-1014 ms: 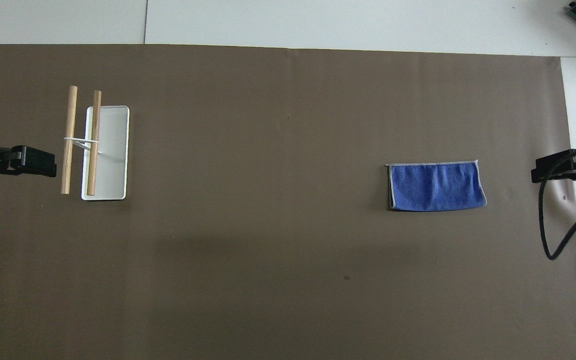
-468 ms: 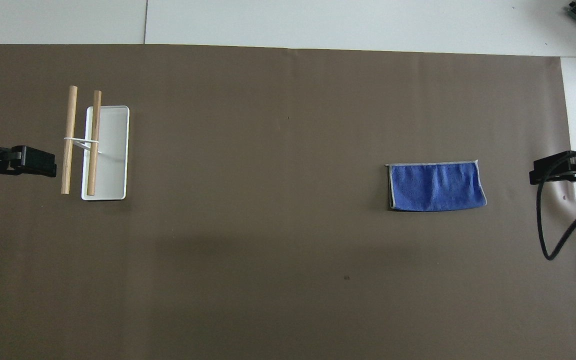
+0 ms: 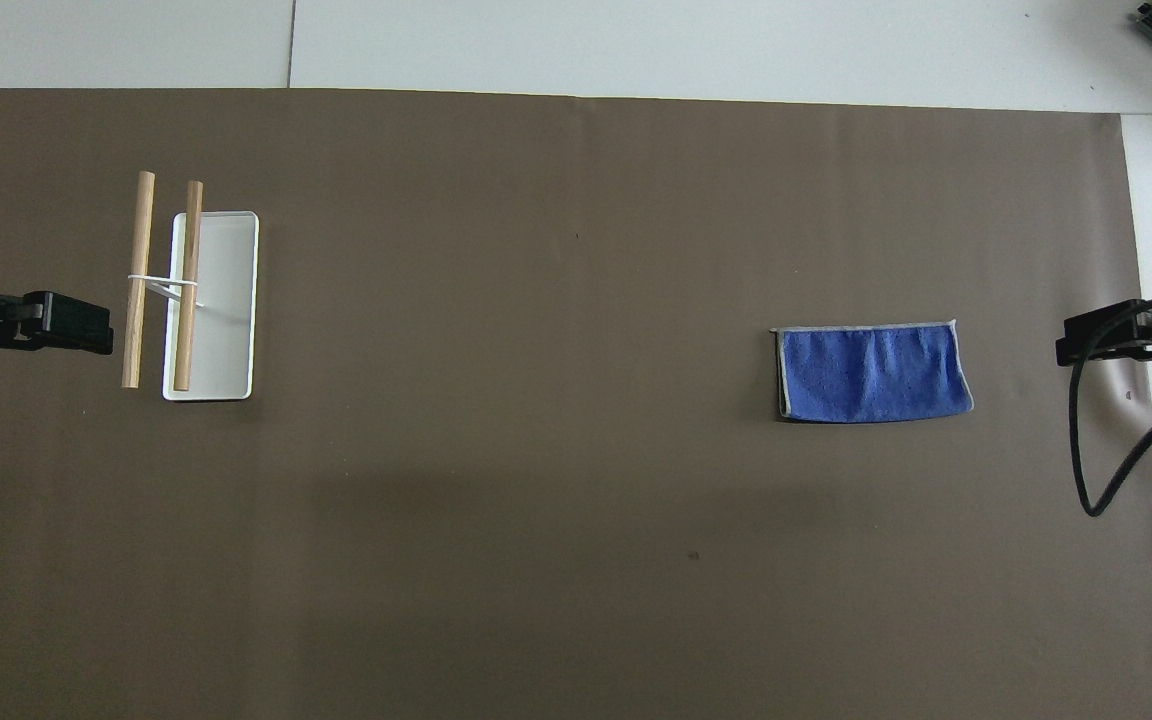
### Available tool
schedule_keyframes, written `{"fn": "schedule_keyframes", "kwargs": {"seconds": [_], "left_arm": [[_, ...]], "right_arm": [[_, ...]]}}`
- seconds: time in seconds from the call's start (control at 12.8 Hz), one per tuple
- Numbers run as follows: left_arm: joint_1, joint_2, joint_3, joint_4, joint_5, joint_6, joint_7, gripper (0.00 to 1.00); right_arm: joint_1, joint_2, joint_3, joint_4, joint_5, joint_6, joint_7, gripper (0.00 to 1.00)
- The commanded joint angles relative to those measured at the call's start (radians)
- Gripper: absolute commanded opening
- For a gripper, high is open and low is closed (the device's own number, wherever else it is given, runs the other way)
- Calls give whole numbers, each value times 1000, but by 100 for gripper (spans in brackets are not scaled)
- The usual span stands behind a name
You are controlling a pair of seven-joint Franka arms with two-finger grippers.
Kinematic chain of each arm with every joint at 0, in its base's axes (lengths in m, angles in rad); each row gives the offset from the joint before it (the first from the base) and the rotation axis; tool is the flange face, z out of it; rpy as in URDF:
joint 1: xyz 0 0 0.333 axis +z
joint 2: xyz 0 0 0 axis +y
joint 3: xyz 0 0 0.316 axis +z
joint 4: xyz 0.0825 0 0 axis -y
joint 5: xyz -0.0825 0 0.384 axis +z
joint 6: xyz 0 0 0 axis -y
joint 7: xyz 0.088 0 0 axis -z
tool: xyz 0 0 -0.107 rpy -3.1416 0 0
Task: Right arm passes towel to left arm to hang
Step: 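Reach the right gripper down to the blue towel and grasp it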
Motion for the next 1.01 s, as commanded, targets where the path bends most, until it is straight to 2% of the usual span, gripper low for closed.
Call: {"fn": "schedule_keyframes", "kwargs": {"seconds": [0.0, 0.16, 0.55, 0.7, 0.86, 0.94], "left_arm": [[-13, -8, 9, -7, 8, 1, -7, 100], [-13, -8, 9, -7, 7, 1, -7, 100], [-13, -8, 9, -7, 7, 1, -7, 100], [-13, -10, 9, -7, 7, 3, -7, 100], [-13, -8, 9, -7, 7, 3, -7, 100], [-13, -10, 9, -7, 7, 1, -6, 100]], "right_arm": [[-4, -58, 7, -146, 5, 152, -32, 100], [-2, -50, 7, -229, 14, 249, -51, 100], [-2, 62, 7, -453, 18, 605, -123, 100], [-1, 95, 9, -555, 19, 796, -152, 100], [-1, 146, 10, -599, 76, 899, -234, 100], [-1, 161, 10, -599, 88, 912, -265, 100]]}}
